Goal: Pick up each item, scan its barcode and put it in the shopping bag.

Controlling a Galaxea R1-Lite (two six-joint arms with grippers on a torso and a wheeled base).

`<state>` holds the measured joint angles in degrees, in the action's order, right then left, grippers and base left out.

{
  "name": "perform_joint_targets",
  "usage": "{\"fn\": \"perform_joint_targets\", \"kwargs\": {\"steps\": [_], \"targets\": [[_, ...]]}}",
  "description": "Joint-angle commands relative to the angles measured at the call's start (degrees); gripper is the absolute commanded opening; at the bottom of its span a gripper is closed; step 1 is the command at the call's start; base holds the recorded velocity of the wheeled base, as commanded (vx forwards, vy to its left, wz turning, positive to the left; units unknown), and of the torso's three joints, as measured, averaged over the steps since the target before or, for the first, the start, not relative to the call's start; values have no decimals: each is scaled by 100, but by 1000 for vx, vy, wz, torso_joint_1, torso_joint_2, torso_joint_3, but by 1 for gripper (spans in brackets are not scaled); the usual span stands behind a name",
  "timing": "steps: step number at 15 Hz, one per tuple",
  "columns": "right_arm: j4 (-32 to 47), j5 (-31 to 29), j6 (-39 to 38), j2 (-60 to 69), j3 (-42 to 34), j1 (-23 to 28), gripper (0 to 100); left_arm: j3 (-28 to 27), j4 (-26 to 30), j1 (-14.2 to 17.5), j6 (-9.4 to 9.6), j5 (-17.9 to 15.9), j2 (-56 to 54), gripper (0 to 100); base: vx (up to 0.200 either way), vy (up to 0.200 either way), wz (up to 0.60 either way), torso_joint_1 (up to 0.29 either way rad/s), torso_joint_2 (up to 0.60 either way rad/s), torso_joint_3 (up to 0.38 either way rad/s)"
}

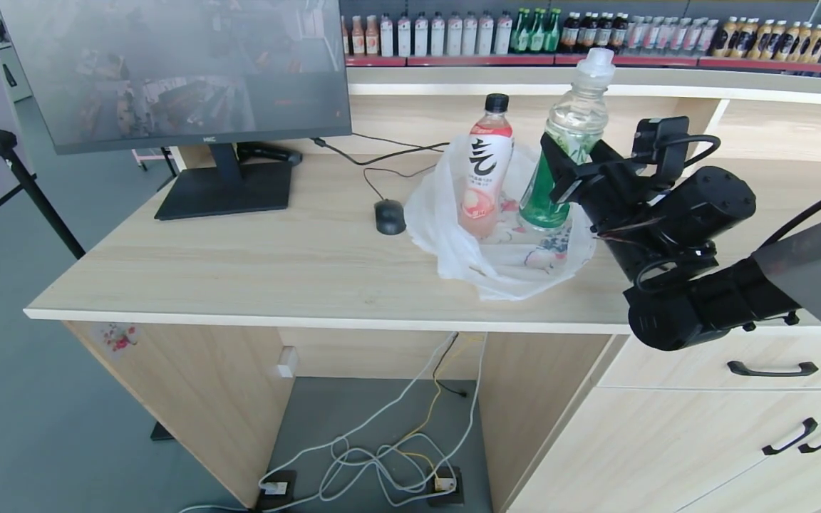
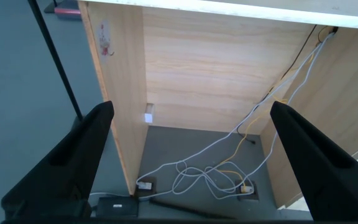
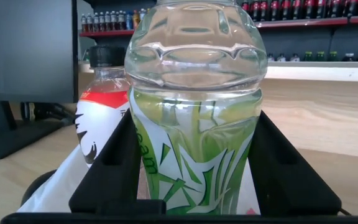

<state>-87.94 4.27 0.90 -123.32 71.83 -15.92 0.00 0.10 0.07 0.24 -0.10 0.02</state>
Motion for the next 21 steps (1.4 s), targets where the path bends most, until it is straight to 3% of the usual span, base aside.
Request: {"fn": "perform_joint_targets", "kwargs": {"steps": [1, 21], "targets": [[-4, -5, 6, -34, 7, -122, 0, 0, -1, 1, 2, 1, -2, 100, 0, 0, 0, 0, 0, 0], [5, 320, 340, -351, -134, -122, 0, 0, -1, 1, 2, 1, 6, 100, 0, 0, 0, 0, 0, 0]]}}
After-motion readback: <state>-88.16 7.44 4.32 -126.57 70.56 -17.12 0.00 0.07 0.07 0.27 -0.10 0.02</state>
